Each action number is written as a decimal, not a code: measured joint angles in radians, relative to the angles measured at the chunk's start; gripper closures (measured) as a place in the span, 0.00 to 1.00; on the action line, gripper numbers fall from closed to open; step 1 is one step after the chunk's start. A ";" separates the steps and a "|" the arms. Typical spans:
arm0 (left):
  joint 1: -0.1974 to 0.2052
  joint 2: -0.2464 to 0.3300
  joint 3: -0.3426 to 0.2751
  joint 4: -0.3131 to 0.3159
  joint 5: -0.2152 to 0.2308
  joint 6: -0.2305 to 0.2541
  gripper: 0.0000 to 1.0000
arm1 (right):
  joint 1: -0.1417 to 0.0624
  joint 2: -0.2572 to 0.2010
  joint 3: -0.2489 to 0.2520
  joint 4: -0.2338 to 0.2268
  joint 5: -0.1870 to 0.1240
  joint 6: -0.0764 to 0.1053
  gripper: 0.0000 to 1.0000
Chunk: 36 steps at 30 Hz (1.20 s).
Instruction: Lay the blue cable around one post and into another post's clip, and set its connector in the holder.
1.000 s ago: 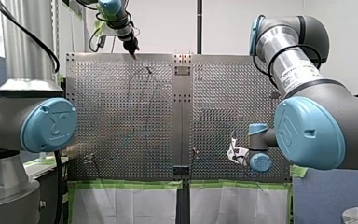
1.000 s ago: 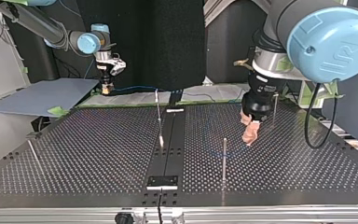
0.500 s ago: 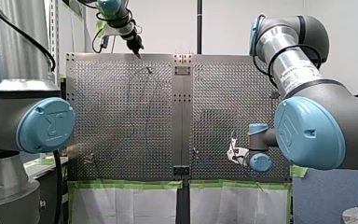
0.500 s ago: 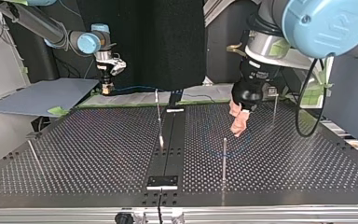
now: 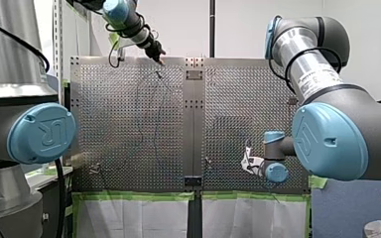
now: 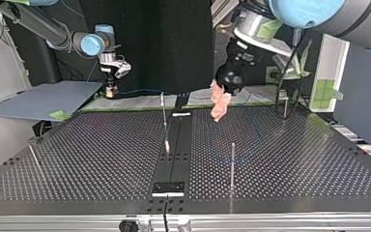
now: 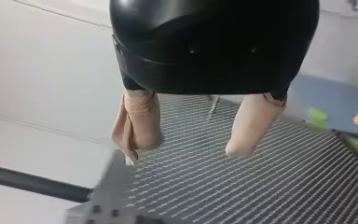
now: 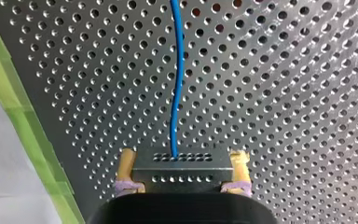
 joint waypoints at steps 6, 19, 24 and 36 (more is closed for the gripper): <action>-0.032 -0.053 -0.055 0.055 -0.002 -0.017 0.00 | 0.003 0.000 0.001 0.008 0.023 -0.009 0.39; -0.105 -0.135 -0.186 0.186 -0.081 -0.087 0.00 | 0.015 -0.008 0.000 0.021 0.034 -0.045 0.39; -0.148 -0.180 -0.233 0.234 -0.121 -0.125 0.00 | 0.028 -0.036 0.002 0.044 0.031 -0.075 0.39; -0.269 -0.301 -0.354 0.355 -0.241 -0.234 0.00 | 0.067 -0.141 0.039 0.112 0.035 -0.080 0.39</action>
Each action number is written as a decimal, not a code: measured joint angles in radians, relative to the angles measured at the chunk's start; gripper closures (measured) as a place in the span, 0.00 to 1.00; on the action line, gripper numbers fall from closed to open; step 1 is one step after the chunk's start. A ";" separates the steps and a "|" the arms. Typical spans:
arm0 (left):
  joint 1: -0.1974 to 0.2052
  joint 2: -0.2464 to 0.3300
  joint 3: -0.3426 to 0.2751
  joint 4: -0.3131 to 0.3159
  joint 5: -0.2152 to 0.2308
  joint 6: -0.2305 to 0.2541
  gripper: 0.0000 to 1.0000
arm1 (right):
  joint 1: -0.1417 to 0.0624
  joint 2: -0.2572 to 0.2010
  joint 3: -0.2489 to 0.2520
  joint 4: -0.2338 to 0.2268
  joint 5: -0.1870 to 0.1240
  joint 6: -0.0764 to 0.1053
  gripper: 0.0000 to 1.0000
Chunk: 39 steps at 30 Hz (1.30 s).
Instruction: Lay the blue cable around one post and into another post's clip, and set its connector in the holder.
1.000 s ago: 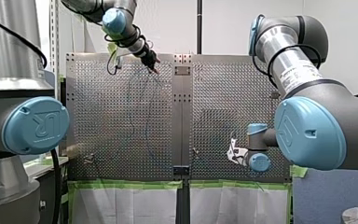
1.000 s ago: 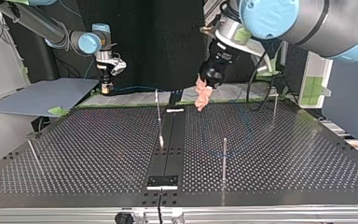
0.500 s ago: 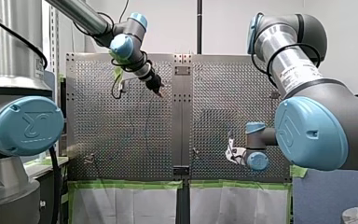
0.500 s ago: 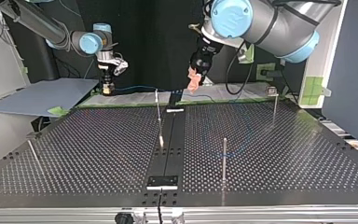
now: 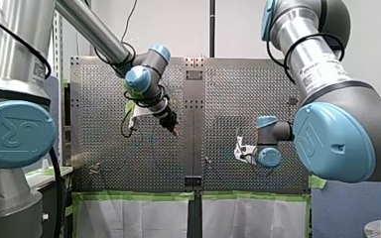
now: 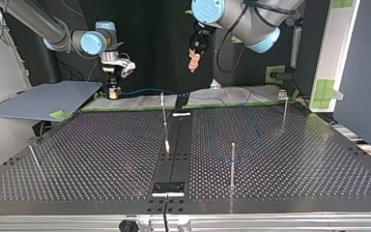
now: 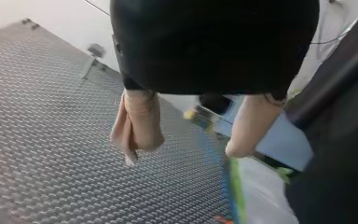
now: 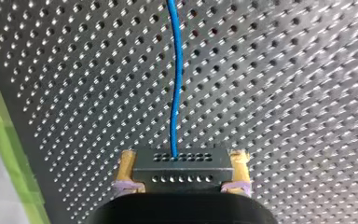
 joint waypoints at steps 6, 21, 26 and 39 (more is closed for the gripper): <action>-0.044 -0.059 -0.059 0.059 -0.057 -0.006 0.00 | 0.023 -0.058 0.022 0.005 0.004 -0.002 0.39; -0.038 -0.181 -0.197 0.204 -0.113 -0.021 0.00 | 0.069 -0.157 0.097 0.008 0.039 0.003 0.39; -0.029 -0.215 -0.178 0.257 -0.126 -0.023 0.00 | 0.086 -0.171 0.136 -0.022 0.039 -0.002 0.39; 0.002 -0.234 -0.131 0.379 -0.123 -0.044 0.00 | 0.123 -0.249 0.181 -0.019 0.053 0.029 0.39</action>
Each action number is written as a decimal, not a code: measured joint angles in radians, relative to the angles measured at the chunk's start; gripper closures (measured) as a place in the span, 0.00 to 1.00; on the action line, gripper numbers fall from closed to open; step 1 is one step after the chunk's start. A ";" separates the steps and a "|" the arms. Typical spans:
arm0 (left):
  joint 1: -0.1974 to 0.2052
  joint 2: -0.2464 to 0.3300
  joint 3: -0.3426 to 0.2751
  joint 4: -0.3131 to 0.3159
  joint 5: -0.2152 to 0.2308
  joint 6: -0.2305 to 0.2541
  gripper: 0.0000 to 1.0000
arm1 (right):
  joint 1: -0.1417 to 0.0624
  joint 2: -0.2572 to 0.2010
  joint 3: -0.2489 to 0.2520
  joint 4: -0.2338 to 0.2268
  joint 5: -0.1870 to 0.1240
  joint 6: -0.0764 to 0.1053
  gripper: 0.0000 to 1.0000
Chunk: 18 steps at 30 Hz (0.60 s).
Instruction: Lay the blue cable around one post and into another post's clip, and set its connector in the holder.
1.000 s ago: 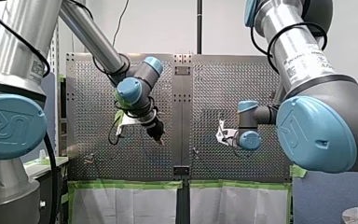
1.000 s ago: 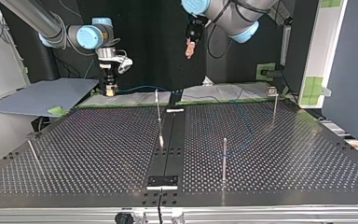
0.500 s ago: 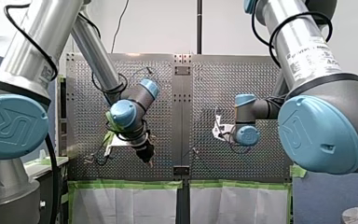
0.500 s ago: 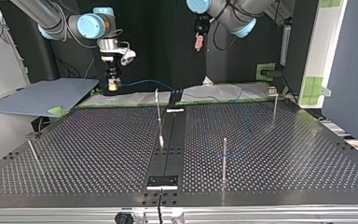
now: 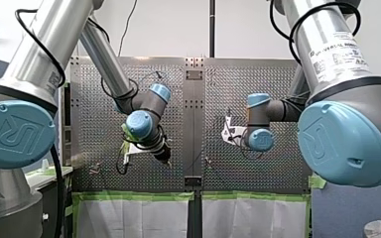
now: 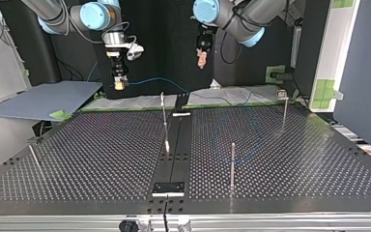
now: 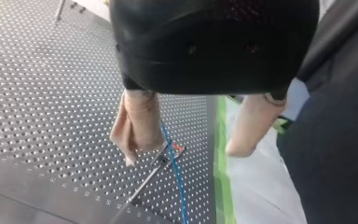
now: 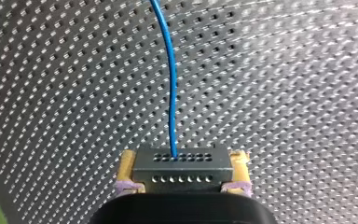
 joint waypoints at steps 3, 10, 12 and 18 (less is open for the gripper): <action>0.001 -0.026 0.001 0.032 0.023 -0.029 0.00 | 0.003 -0.024 0.002 0.005 0.000 0.014 0.39; 0.003 -0.066 0.004 0.098 0.081 -0.095 0.00 | 0.008 -0.043 0.019 -0.004 -0.004 0.022 0.39; 0.004 -0.067 0.004 0.114 0.094 -0.111 0.00 | 0.009 -0.044 0.023 -0.007 -0.005 0.023 0.39; 0.004 -0.068 0.005 0.165 0.109 -0.161 0.00 | 0.013 -0.044 0.028 -0.009 -0.008 0.024 0.39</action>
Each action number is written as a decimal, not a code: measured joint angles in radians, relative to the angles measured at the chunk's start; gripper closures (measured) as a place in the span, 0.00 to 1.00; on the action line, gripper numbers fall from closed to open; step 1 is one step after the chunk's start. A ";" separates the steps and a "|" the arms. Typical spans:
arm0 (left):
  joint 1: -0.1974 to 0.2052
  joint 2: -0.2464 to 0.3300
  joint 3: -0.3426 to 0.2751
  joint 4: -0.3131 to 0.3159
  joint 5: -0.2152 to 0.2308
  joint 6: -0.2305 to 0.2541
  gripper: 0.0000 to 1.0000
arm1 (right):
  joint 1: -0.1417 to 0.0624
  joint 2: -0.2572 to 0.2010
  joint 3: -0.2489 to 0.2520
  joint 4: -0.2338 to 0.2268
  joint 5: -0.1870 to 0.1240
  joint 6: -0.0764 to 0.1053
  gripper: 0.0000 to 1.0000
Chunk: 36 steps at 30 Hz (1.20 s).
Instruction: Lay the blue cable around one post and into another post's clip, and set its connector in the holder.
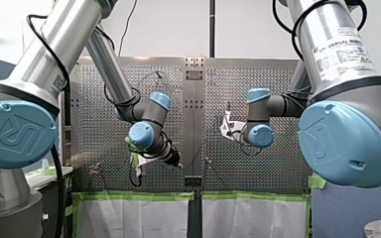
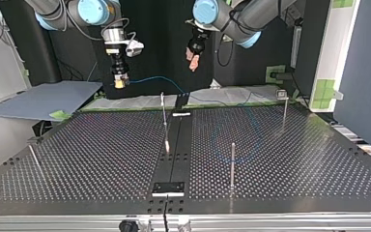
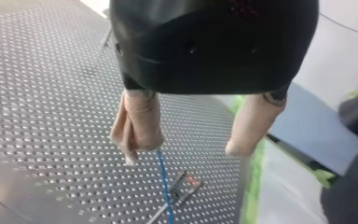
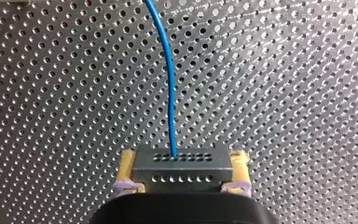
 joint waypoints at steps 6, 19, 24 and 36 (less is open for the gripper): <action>-0.001 -0.001 0.000 0.057 -0.003 -0.057 0.00 | 0.011 0.000 0.000 -0.002 0.001 -0.003 0.39; -0.010 -0.015 0.000 0.188 0.009 -0.188 0.00 | 0.050 -0.001 0.003 -0.001 0.014 -0.025 0.39; -0.012 -0.036 0.000 0.235 0.018 -0.235 0.00 | 0.060 -0.002 0.005 -0.002 0.017 -0.025 0.39; -0.002 -0.051 0.000 0.339 -0.001 -0.338 0.00 | 0.085 -0.022 0.008 0.001 0.028 -0.024 0.39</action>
